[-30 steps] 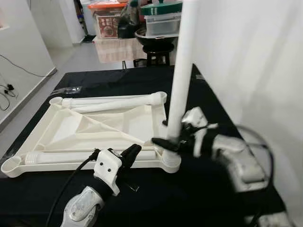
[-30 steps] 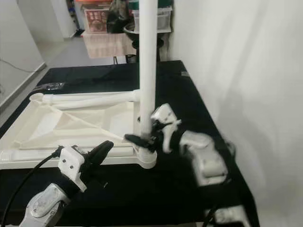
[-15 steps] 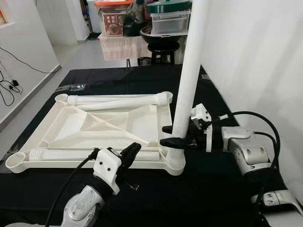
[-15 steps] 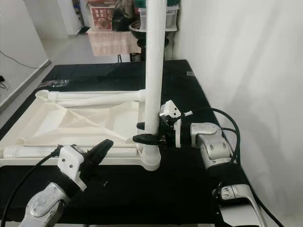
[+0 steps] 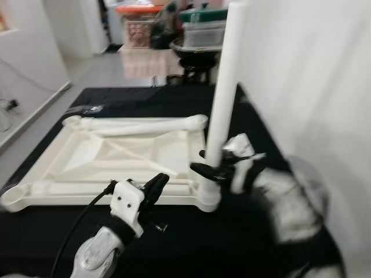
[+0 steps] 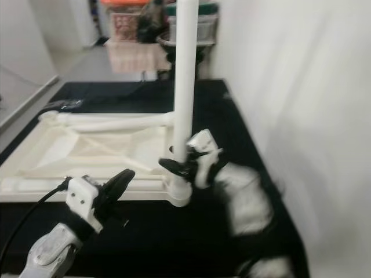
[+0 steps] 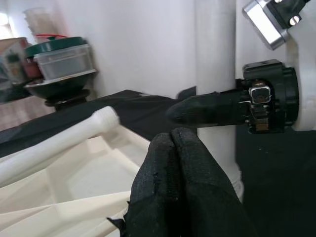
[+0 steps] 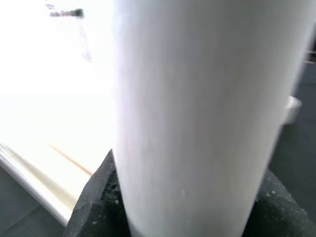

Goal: Building children table

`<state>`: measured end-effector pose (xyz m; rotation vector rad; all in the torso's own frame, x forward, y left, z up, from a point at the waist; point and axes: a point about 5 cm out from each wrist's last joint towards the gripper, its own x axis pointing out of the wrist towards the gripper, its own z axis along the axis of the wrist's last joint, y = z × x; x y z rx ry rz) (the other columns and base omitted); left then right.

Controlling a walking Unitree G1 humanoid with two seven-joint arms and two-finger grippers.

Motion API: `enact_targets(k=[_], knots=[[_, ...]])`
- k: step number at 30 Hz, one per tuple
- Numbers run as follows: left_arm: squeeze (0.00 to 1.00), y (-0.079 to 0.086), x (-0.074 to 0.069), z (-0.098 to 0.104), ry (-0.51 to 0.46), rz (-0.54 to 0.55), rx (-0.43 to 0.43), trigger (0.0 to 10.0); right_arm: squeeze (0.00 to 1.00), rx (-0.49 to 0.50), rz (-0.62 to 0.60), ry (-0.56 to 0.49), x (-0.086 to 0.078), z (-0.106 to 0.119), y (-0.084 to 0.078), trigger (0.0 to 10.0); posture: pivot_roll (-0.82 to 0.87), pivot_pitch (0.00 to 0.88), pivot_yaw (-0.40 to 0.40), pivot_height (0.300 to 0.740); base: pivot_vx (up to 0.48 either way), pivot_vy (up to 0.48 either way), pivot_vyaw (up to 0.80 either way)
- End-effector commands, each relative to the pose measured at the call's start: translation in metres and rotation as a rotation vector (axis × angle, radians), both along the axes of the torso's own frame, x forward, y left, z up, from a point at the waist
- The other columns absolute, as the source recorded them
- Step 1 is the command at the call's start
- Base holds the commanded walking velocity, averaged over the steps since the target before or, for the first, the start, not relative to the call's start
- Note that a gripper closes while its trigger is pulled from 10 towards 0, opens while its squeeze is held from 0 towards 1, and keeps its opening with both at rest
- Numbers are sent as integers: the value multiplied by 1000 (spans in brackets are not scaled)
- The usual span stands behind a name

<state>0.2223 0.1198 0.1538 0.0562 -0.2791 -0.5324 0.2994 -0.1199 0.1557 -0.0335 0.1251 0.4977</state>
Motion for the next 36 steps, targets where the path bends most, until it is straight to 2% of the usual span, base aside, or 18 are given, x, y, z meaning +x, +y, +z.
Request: enact_targets(k=[1,5,7,8,9,14,18,19,20,23,25,27,28,29,30,31,33,36], knots=[[0,5,0,-1,17,1,-3,10000,0,-99,10,98,-9,-22,-1,0,-98,28,29,740,0,0,0],[0,2,-1,-3,43,-39,9,10000,0,-112,19,75,5,-20,-4,0,-96,16,34,740,0,0,0],[0,1,-6,-4,72,-46,16,10000,0,-106,9,57,18,-16,-3,0,-95,11,34,740,0,0,0],[0,1,-8,-5,87,-40,7,10000,0,-108,7,44,22,-13,-2,2392,-94,10,34,740,0,0,0],[0,2,-12,-6,112,-28,-1,10000,0,-102,-12,33,26,-7,0,10000,-89,9,34,740,0,0,0],[0,1,-22,-9,175,-18,-47,10000,0,-81,-26,-10,32,10,0,10000,-82,10,34,740,0,0,0],[0,1,-25,-11,199,-17,-73,10000,0,-48,56,-69,38,25,-3,10000,-76,6,30,740,0,0,0],[0,2,-25,-12,199,0,-63,10000,188,-37,131,-89,46,33,-12,10000,-83,5,35,740,0,0,0],[0,2,-25,-13,203,13,-67,10000,1000,-36,159,-91,50,35,-17,10000,-81,4,35,740,0,0,0],[0,3,-26,-13,207,21,-72,10000,1000,-35,176,-92,52,37,-20,10000,-80,4,35,740,0,0,0],[0,4,-28,-13,212,42,-87,10000,1000,-43,279,-90,51,40,-28,10000,-74,4,30,740,0,0,0],[0,4,-28,-13,212,42,-87,10000,1000,-43,279,-90,51,40,-28,10000,-74,4,30,740,0,0,0],[0,4,-28,-13,212,46,-95,10000,549,-43,378,-81,46,40,-31,10000,-71,6,27,740,0,0,0],[0,4,-28,-13,212,46,-95,10000,549,-43,378,-81,46,40,-31,10000,-71,6,27,740,0,0,0],[0,5,-27,-13,213,49,-104,10000,0,-40,472,-67,41,38,-34,10000,-71,7,25,740,0,0,0],[0,4,-27,-12,213,47,-110,10000,0,-49,546,-52,38,36,-35,10000,-68,11,24,740,0,0,0],[0,4,-27,-12,213,47,-110,10000,0,-49,546,-52,38,36,-35,10000,-68,11,24,740,0,0,0],[0,4,-25,-11,212,40,-126,10000,0,-44,645,-8,38,30,-34,10000,-68,16,19,740,0,0,0]])
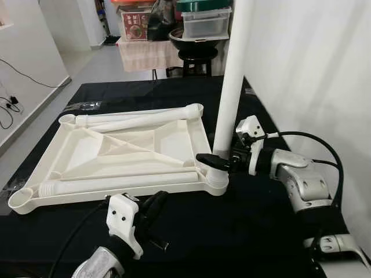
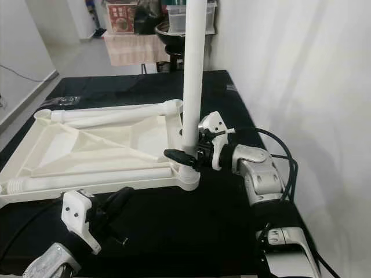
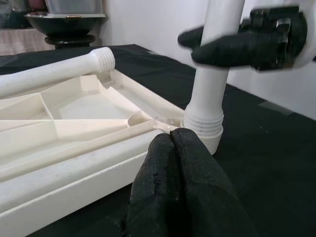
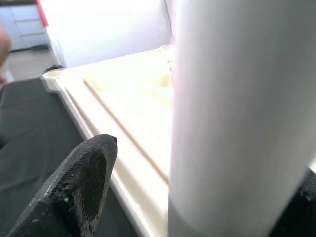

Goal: Building children table

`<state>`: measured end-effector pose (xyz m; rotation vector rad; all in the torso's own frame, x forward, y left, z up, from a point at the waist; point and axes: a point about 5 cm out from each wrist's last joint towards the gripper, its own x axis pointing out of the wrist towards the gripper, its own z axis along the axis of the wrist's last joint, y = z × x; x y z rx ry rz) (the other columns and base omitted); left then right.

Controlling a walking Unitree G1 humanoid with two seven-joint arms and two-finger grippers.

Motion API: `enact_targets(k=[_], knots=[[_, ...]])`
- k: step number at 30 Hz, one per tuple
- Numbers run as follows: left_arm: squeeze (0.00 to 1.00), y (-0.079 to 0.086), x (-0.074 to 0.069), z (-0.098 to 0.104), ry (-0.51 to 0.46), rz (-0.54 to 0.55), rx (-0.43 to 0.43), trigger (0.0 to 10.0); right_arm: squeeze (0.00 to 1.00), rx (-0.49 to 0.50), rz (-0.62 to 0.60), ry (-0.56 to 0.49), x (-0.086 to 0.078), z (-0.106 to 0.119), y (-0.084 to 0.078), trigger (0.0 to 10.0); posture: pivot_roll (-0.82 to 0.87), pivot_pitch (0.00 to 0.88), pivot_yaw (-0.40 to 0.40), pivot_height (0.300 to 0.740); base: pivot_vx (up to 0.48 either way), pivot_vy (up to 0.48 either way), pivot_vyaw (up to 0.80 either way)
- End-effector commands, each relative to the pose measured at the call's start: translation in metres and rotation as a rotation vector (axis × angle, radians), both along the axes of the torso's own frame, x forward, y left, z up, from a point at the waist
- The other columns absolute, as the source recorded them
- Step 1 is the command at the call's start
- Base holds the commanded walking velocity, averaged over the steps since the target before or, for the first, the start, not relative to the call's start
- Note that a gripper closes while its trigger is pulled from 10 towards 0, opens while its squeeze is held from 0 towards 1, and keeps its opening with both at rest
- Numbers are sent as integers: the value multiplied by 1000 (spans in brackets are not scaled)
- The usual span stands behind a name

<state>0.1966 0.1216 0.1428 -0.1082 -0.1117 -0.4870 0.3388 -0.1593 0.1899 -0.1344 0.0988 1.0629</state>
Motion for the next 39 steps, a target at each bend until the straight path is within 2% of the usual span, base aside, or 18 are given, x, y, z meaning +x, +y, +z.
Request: enact_targets(k=[1,6,7,12,20,21,22,24,25,26,27,28,29,36,37,38,39], knots=[[0,2,0,0,10,10,-7,10000,0,4,73,26,-2,-4,5,10000,-68,16,19,740,0,0,0],[0,1,1,1,10,8,-17,10000,0,7,148,61,1,-7,8,10000,-66,19,16,740,0,0,0],[0,1,2,1,10,8,-22,10000,0,16,189,82,2,-7,8,0,-65,20,14,740,0,0,0],[0,0,3,2,8,5,-33,10000,0,2,253,111,-1,-14,6,0,-66,22,12,740,0,0,0],[0,0,5,3,6,2,-38,10000,0,-45,178,95,-7,-24,1,0,-73,30,8,740,0,0,0],[0,0,5,3,4,1,-41,10000,0,-62,127,88,-12,-30,2,0,-80,38,-1,740,0,0,0],[0,1,5,4,2,1,-41,10000,0,-75,-97,84,-15,-39,10,0,-82,47,-14,740,0,0,0],[0,1,5,4,2,1,-41,10000,0,-75,-97,84,-15,-39,10,0,-82,47,-14,740,0,0,0],[0,2,5,5,0,1,-40,10000,0,-28,-406,50,-13,-40,15,0,-88,57,-11,740,0,0,0],[0,3,6,6,-3,-2,-37,10000,0,-26,-509,67,-29,-49,29,0,-96,62,5,740,0,0,0],[0,3,6,6,-3,-2,-37,10000,0,-26,-509,67,-29,-49,29,0,-96,62,5,740,0,0,0],[0,4,7,6,-5,-4,-34,10000,0,-21,-551,79,-40,-53,38,0,-98,61,11,740,0,0,0],[0,4,7,6,-5,-6,-32,10000,0,-20,-531,86,-44,-54,41,0,-103,49,19,740,0,0,0],[0,5,9,5,0,-14,-32,10000,0,-26,-482,111,-37,-54,41,0,-92,45,9,740,0,0,0],[0,5,9,5,-2,-11,-31,10000,0,21,-438,135,-36,-50,44,10000,-91,42,9,740,0,0,0],[0,4,9,6,-3,-7,-31,10000,1000,63,-356,157,-37,-45,49,10000,-89,41,8,740,0,0,0],[0,4,9,6,-3,-7,-31,10000,1000,63,-356,157,-37,-45,49,10000,-89,41,8,740,0,0,0]])
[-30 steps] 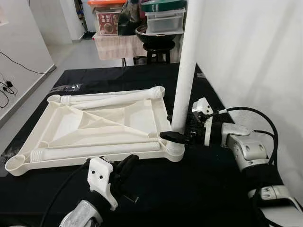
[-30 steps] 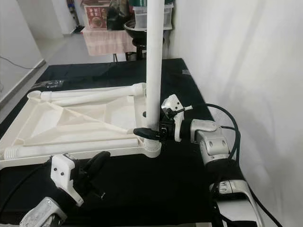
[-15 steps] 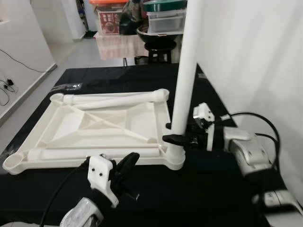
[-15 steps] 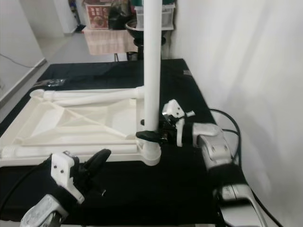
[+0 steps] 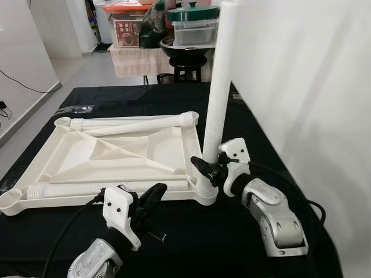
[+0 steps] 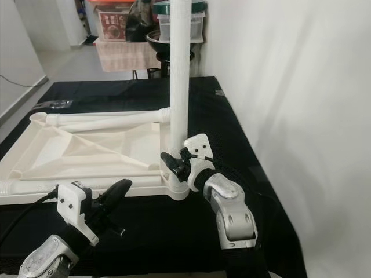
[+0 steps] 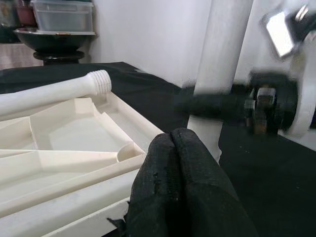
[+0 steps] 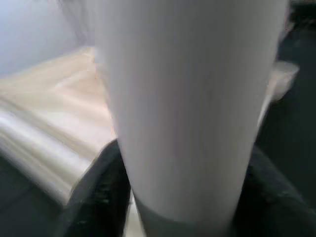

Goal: Building children table

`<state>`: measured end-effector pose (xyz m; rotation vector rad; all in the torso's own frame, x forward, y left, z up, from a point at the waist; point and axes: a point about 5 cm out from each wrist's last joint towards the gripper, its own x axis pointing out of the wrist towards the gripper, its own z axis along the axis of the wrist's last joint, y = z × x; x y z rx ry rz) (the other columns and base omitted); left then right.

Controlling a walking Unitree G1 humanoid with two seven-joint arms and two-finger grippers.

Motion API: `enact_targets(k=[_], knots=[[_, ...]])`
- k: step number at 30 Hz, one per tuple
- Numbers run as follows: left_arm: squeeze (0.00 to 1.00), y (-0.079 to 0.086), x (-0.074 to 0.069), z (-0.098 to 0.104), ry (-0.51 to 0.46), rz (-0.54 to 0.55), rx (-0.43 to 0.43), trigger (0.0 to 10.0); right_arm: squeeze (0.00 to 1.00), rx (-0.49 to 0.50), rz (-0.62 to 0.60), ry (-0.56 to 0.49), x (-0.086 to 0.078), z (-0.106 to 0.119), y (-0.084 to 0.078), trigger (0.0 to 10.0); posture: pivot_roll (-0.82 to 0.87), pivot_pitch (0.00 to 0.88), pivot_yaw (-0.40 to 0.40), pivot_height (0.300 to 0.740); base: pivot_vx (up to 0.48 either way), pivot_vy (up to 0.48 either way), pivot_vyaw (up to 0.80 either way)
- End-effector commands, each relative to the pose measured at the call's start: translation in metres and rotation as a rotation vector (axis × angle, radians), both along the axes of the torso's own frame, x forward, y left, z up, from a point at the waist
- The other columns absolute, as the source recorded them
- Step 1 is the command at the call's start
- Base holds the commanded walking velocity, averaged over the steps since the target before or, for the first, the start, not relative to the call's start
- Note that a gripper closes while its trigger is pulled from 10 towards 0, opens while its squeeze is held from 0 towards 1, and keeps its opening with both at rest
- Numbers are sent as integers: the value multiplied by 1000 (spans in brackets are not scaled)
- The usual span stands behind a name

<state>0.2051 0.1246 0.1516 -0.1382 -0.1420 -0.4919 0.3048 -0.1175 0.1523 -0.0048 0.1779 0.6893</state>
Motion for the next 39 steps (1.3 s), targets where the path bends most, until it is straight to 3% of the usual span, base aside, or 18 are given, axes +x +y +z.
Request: enact_targets(k=[1,2,6,7,9,10,12,17,18,19,20,28,36,37,38,39], knots=[[0,1,1,-3,18,0,4,10000,1000,50,123,42,-3,-2,12,10000,-89,41,8,740,0,0,0],[0,1,1,-3,18,-1,2,10000,1000,58,220,0,-4,7,15,10000,-88,36,8,740,0,0,0],[0,1,2,-3,19,-3,1,10000,1000,55,290,-39,-4,14,15,10000,-87,35,7,740,0,0,0],[0,0,2,-4,20,-7,-2,10000,478,50,346,-72,-2,23,14,10000,-86,28,5,740,0,0,0],[0,0,2,-4,20,-7,-2,10000,478,50,346,-72,-2,23,14,10000,-86,28,5,740,0,0,0],[0,-1,3,-4,22,-9,-4,10000,0,26,433,-111,0,29,11,10000,-78,22,1,740,0,0,0],[0,-2,4,-5,23,-11,-7,10000,0,-18,576,-113,8,35,1,10000,-71,12,-9,740,0,0,0],[0,-3,4,-6,24,-10,-10,10000,0,-52,631,-85,19,33,-6,10000,-65,5,-13,740,0,0,0],[0,-3,4,-6,25,-10,-10,10000,0,-50,645,-72,24,32,-7,2784,-57,1,-17,740,0,0,0],[0,-3,4,-6,25,-10,-10,10000,0,-50,645,-72,24,32,-7,2784,-57,1,-17,740,0,0,0],[0,-4,4,-7,26,-10,-9,10000,0,-41,657,-60,27,33,-9,0,-56,0,-17,740,0,0,0],[0,-6,5,-8,27,-9,-12,10000,0,-36,677,-40,27,31,-18,0,-64,0,-17,740,0,0,0],[0,-6,4,-8,27,-10,-16,10000,0,-66,545,-45,13,15,-22,0,-74,0,-28,740,0,0,0],[0,-5,3,-9,26,-9,-16,10000,0,-80,391,-31,11,2,-13,0,-81,6,-30,740,0,0,0],[0,-4,3,-8,25,-8,-16,10000,0,-41,124,44,0,-17,1,0,-89,9,-25,740,0,0,0],[0,-4,3,-8,25,-8,-16,10000,0,-41,124,44,0,-17,1,0,-89,9,-25,740,0,0,0]])
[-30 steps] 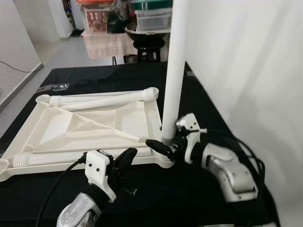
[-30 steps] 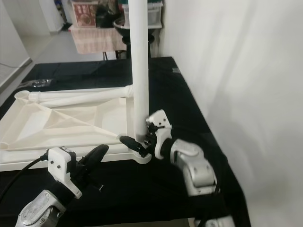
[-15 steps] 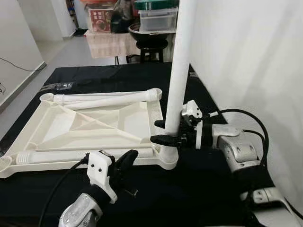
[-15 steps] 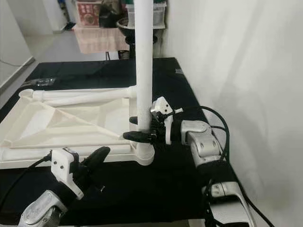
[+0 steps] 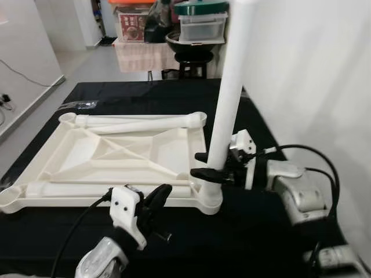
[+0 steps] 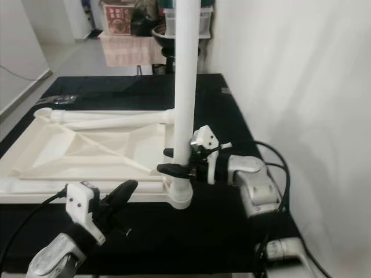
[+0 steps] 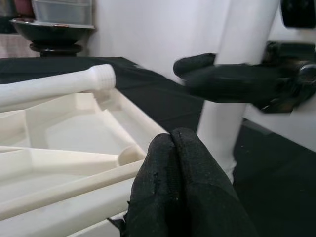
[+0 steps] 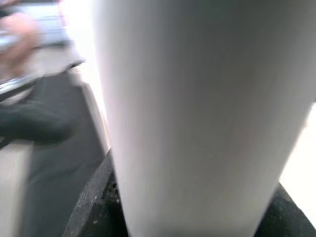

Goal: Building children table

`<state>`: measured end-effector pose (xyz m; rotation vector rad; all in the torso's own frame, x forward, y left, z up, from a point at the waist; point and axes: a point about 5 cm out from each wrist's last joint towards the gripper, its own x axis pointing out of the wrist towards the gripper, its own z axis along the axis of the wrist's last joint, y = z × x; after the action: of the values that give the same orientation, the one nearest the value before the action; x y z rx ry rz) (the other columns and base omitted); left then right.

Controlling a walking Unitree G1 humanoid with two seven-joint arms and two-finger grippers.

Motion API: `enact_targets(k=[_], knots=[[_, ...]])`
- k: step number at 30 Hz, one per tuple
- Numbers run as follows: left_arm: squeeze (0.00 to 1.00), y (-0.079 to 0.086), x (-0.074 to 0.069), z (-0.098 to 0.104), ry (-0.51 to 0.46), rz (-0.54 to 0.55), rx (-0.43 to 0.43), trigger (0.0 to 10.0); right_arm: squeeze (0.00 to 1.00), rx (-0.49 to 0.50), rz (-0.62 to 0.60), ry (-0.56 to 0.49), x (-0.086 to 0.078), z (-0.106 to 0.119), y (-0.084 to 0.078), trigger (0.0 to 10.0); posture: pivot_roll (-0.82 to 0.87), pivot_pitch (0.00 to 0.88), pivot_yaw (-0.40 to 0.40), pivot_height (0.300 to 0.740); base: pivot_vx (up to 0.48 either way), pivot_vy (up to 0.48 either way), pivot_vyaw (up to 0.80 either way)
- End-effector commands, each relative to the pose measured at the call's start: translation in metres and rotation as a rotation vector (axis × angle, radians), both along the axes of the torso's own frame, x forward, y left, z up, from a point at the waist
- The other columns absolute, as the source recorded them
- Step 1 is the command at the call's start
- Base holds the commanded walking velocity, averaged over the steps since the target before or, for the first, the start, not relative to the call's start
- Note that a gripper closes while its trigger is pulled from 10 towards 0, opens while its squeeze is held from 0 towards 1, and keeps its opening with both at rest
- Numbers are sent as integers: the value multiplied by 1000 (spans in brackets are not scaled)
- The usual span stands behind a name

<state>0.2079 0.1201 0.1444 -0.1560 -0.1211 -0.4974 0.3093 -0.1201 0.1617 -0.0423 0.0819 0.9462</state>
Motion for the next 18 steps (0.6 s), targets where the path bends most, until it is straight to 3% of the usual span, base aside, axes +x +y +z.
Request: enact_targets(k=[1,4,10,11,13,14,15,16,18], knots=[[0,2,1,-1,-1,0,-2,10000,0,-113,-333,103,-16,-31,14,0,-101,7,-13,740,0,0,0],[0,3,1,-1,0,-1,-1,10000,0,-121,-360,70,-14,-27,13,0,-101,7,-13,740,0,0,0],[0,3,4,0,-2,-2,-1,10000,0,-113,-324,99,-5,-29,10,0,-98,4,-10,740,0,0,0],[0,2,4,0,-4,0,-2,10000,0,-116,-303,116,-5,-30,11,10000,-98,4,-10,740,0,0,0],[0,2,4,0,-5,1,-3,10000,0,-106,-275,122,-5,-28,12,10000,-98,4,-10,740,0,0,0],[0,2,4,0,-6,2,-3,10000,549,-96,-231,118,-6,-24,14,10000,-96,4,-12,740,0,0,0],[0,2,4,0,-6,2,-3,10000,549,-96,-231,118,-6,-24,14,10000,-96,4,-12,740,0,0,0],[0,2,5,0,-6,2,-4,10000,1000,-84,-172,110,-5,-20,16,10000,-92,4,-10,740,0,0,0],[0,2,5,0,-7,2,-4,10000,1000,-75,-148,102,-5,-15,18,10000,-92,4,-10,740,0,0,0]])
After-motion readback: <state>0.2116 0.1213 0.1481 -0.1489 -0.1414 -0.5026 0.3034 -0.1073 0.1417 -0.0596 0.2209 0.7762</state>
